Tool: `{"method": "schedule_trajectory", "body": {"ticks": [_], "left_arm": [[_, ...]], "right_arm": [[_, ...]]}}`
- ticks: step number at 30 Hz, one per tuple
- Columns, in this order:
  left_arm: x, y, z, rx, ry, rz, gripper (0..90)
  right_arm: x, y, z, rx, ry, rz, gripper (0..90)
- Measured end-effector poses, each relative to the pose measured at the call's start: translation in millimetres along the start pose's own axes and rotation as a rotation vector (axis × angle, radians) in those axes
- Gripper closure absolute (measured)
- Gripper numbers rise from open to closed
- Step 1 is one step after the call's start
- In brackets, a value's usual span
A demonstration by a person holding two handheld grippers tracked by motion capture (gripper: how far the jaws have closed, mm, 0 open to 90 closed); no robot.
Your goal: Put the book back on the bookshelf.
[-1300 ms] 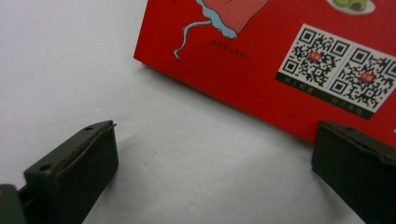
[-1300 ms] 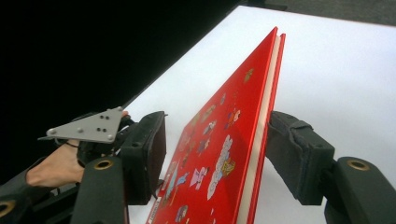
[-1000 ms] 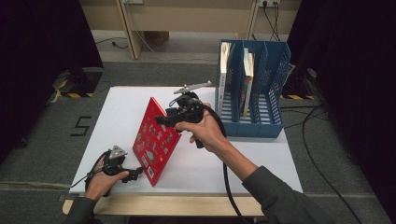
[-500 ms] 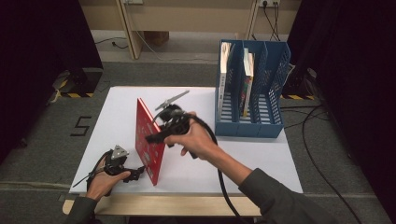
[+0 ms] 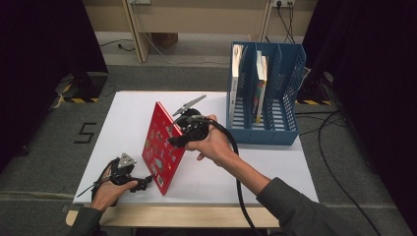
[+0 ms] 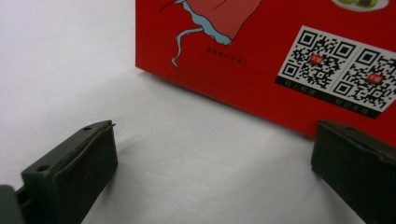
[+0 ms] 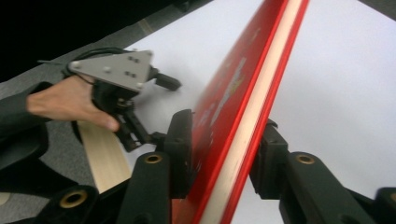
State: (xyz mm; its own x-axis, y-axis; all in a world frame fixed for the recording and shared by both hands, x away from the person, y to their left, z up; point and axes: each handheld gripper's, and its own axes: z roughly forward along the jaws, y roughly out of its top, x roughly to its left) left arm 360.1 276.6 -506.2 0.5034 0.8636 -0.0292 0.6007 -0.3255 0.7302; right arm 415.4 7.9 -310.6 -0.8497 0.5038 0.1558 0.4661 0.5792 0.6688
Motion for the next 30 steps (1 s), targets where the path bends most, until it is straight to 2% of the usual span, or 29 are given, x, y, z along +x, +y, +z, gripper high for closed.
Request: {"method": "schedule_trajectory", "body": {"ticks": [1, 2, 5, 12, 16, 21, 30], "left_arm": [[0.5, -0.1, -0.2, -0.003, -0.002, 0.0, 0.1], [0.9, -0.2, -0.4, -0.003, -0.003, 0.001, 0.4], [2.0, -0.4, -1.0, -0.007, -0.004, -0.002, 1.3], [6.6, -1.6, -4.3, -0.024, 0.001, -0.011, 10.3], [6.7, -1.5, -4.3, -0.022, 0.001, -0.008, 10.6], [6.7, -1.6, -4.1, -0.023, 0.0, -0.007, 10.4], [7.2, -1.7, -4.2, -0.022, -0.004, -0.004, 10.2]], "right_arm": [[-3.8, -1.3, -0.1, -0.002, 0.0, 0.007, 68.0], [-10.2, -3.9, -0.2, -0.012, 0.009, 0.036, 68.5], [-21.5, -8.6, -0.9, -0.027, 0.028, 0.063, 69.2], [-31.9, -10.9, -20.8, -0.068, 0.009, 0.071, 74.8], [-37.6, -15.8, -35.1, -0.078, 0.005, 0.074, 77.4], [-47.7, -23.5, -56.5, -0.065, -0.016, 0.091, 79.7], [-51.0, -30.5, -91.3, -0.029, -0.086, 0.066, 79.7]]}}
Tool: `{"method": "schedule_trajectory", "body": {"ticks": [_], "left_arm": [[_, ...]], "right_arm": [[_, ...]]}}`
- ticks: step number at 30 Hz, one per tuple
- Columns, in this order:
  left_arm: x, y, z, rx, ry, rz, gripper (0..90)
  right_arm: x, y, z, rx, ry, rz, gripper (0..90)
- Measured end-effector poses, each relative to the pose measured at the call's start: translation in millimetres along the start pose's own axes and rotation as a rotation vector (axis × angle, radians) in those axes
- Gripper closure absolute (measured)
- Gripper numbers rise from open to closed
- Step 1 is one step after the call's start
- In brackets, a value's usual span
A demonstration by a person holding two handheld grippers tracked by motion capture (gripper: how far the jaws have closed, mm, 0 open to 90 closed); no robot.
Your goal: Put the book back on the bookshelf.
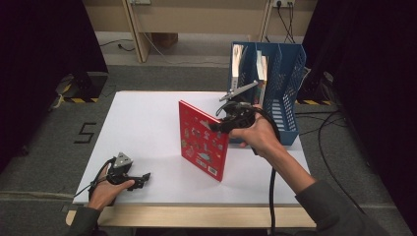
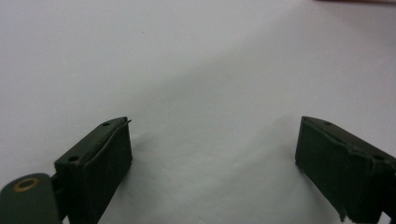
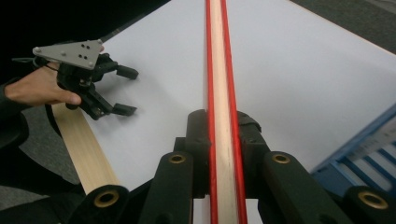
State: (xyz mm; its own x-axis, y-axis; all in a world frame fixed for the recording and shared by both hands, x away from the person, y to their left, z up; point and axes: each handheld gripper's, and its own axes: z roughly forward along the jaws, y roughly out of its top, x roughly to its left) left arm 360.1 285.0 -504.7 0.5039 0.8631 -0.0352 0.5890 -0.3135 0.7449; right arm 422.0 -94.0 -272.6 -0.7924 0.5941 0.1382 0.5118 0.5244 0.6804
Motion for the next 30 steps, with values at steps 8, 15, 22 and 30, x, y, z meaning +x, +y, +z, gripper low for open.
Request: {"method": "schedule_trajectory", "body": {"ticks": [8, 15, 22, 30], "left_arm": [[0.6, -0.5, 0.0, -0.003, -0.005, 0.005, 10.0], [0.8, -0.4, 0.2, -0.003, -0.007, 0.006, 9.7], [0.7, -0.3, 0.4, -0.001, -0.006, 0.008, 9.5], [0.7, -0.2, 0.5, -0.001, -0.007, 0.008, 9.3]], "right_arm": [[-5.4, -10.6, -30.4, 0.029, -0.059, -0.003, 79.7], [-13.2, -23.8, -56.0, 0.029, -0.101, 0.015, 79.8], [-22.6, -37.1, -72.4, 0.021, -0.129, 0.045, 79.8], [-31.5, -47.7, -91.7, -0.004, -0.171, 0.072, 79.8]]}}
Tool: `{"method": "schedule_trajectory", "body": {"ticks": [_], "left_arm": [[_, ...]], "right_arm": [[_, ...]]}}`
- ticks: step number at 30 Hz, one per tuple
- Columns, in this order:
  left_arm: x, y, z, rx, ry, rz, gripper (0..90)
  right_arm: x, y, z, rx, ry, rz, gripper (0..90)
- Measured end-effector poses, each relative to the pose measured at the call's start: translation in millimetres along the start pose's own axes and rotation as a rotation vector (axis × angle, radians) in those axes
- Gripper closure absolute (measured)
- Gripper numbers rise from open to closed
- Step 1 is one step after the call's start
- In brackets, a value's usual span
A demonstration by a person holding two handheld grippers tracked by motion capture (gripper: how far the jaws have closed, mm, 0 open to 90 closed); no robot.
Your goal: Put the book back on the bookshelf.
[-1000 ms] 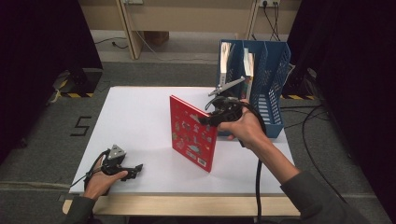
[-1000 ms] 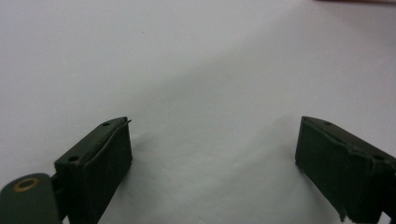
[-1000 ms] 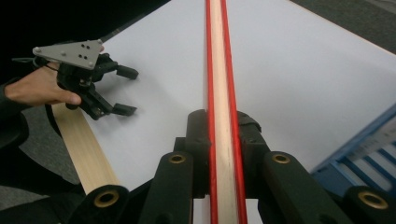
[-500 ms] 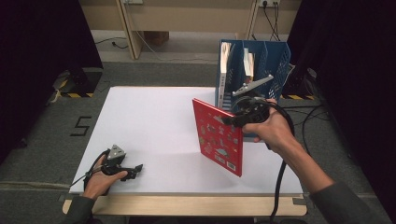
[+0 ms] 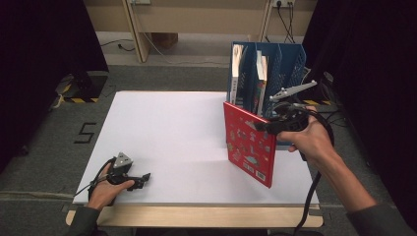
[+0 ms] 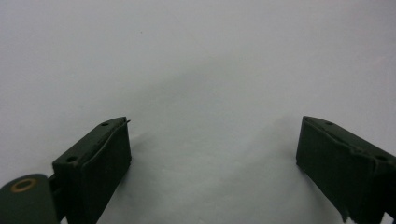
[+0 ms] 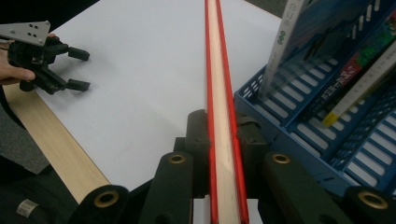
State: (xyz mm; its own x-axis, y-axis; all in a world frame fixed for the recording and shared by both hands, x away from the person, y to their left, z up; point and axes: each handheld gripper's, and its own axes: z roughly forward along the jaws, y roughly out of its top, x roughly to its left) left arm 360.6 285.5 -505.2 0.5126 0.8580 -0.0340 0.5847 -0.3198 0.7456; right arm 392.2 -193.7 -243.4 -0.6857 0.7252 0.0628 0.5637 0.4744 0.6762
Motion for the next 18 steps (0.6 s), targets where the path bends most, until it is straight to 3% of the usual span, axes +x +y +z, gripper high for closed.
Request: {"method": "schedule_trajectory", "body": {"ticks": [8, 18], "left_arm": [[-0.1, 0.1, 0.0, 0.003, 0.001, 0.004, 9.1], [-0.2, 0.1, 0.2, 0.002, 0.001, 0.005, 8.9]], "right_arm": [[-8.3, -9.6, -13.7, -0.015, -0.02, 0.023, 79.7], [-18.4, -20.2, -42.7, -0.05, -0.06, 0.059, 79.7]]}}
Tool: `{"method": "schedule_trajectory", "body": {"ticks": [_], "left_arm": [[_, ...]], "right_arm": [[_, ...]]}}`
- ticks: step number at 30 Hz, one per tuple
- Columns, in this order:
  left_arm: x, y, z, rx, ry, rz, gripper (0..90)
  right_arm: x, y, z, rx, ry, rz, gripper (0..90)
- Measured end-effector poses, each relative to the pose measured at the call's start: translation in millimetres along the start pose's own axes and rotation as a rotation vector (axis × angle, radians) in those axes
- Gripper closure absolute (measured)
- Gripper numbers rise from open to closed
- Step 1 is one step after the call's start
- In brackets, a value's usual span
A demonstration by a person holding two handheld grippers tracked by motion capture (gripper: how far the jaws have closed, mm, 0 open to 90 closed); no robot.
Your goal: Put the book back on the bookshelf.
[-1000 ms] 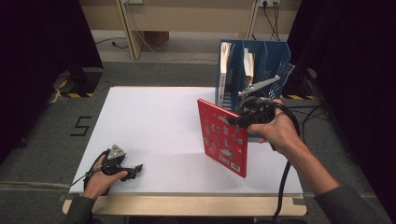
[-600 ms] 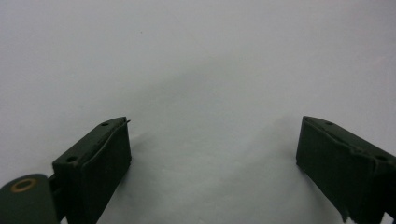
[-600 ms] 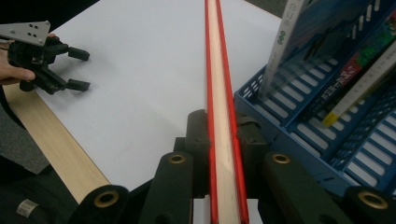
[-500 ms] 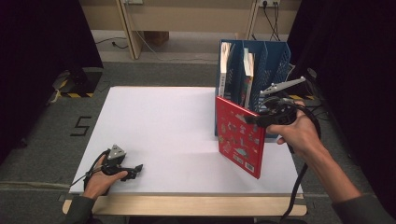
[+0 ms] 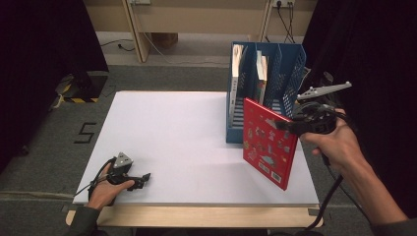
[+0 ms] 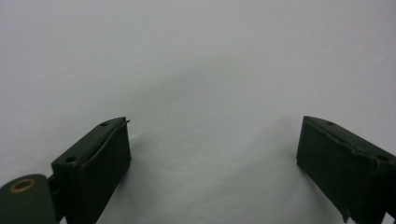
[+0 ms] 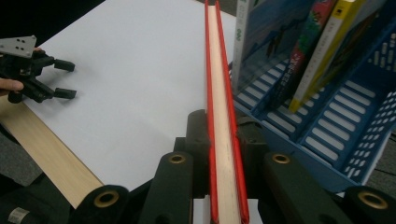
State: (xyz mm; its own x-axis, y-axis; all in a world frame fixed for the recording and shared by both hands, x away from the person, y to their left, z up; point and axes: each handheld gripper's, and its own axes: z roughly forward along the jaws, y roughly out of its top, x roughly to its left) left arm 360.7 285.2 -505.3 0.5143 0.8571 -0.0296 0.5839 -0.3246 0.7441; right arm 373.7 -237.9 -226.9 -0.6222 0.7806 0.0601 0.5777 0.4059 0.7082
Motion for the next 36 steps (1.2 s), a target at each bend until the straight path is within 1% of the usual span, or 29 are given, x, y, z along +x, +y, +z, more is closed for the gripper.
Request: {"method": "schedule_trajectory", "body": {"ticks": [7, 13, 19, 22, 26, 34, 36], "left_arm": [[0.1, 0.1, 0.1, 0.001, -0.001, 0.0, 8.8], [-0.1, 0.2, 0.2, 0.002, 0.0, 0.002, 8.6], [-0.3, 0.3, 0.3, 0.002, 0.001, 0.001, 8.4], [-0.2, 0.3, 0.4, 0.001, 0.0, 0.001, 8.4], [-0.2, 0.3, 0.5, 0.002, 0.0, 0.001, 8.3], [-0.3, 0.4, 0.6, 0.003, 0.0, 0.001, 8.1], [-0.1, 0.5, 0.6, 0.004, -0.001, 0.002, 8.0]], "right_arm": [[-8.6, -3.6, -15.3, -0.002, -0.043, 0.011, 79.7], [-16.1, -6.4, -28.1, -0.024, -0.06, 0.033, 79.7], [-24.4, -5.0, -42.0, -0.041, -0.098, 0.047, 79.7], [-29.4, -4.1, -46.3, -0.047, -0.113, 0.059, 79.7], [-35.5, -1.6, -50.0, -0.061, -0.132, 0.066, 79.7], [-39.4, 8.7, -58.0, -0.088, -0.146, 0.074, 79.7], [-39.1, 13.0, -58.7, -0.092, -0.158, 0.074, 79.7]]}}
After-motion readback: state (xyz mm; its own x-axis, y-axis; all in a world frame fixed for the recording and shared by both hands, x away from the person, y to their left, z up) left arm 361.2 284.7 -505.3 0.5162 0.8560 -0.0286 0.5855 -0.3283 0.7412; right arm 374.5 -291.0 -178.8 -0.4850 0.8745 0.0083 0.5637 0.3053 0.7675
